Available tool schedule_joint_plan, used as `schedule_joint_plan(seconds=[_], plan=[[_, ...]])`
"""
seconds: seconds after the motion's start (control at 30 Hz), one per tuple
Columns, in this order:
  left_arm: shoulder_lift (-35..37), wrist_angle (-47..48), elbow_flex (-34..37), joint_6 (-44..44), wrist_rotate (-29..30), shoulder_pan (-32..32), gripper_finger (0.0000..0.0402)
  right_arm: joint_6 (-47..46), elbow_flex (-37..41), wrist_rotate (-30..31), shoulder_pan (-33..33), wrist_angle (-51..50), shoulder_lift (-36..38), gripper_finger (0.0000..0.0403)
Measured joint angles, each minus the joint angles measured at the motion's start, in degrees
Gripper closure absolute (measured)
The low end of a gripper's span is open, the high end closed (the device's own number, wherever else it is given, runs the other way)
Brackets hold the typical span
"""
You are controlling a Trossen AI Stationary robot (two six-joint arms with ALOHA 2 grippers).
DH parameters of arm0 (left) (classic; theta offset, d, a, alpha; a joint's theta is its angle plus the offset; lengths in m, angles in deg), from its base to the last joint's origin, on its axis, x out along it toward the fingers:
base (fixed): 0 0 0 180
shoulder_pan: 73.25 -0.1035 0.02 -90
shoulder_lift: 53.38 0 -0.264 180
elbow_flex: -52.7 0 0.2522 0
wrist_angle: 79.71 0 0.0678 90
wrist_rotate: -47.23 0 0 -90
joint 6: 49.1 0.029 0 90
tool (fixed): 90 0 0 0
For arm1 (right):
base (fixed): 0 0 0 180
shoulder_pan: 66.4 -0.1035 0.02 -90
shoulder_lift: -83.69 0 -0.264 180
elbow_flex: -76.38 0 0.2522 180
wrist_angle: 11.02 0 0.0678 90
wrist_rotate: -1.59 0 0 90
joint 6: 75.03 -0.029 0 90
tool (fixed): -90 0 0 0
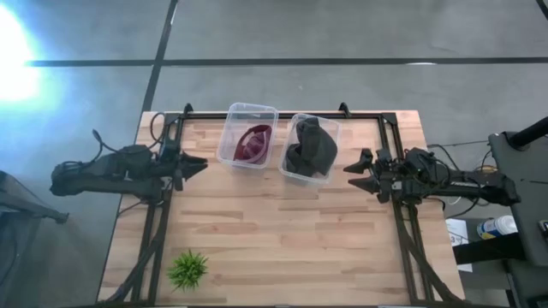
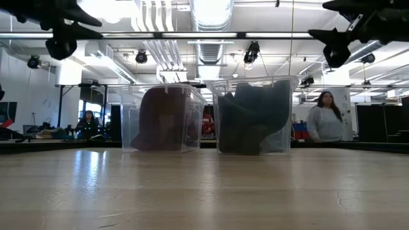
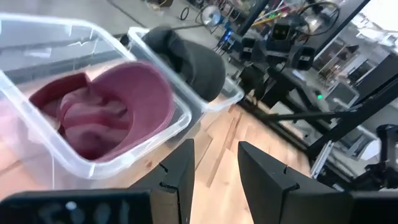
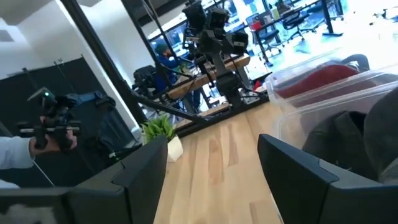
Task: Pick and place caps into container
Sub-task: Return to Home Position
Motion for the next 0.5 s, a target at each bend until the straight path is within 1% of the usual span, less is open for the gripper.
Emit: schedule_joint_plan(seconds=[0.1,0.23,0.4,0.5], plan=[[-0.05,0.37,1.41,-0.08,-0.01,0.00,0.0285,-0.03,2.59,-0.04,0.00,1.95,1.35,0.0158],[-0.01,0.13,3.22,-0.08,-0.01,0.00,0.0285,0.43,5.14,0.04,0.00,1.99,2.61,0.0156],[-0.08,0.24,5.90,-0.08,-0.01,0.00,0.0285,2.56,8.23,0.08,0.00,3.56,3.52,0.0152],[-0.08,0.17,7.84,-0.06,-0.01,0.00,0.0285,2.88,10.53,1.16,0.04,5.96,3.49,0.0152]])
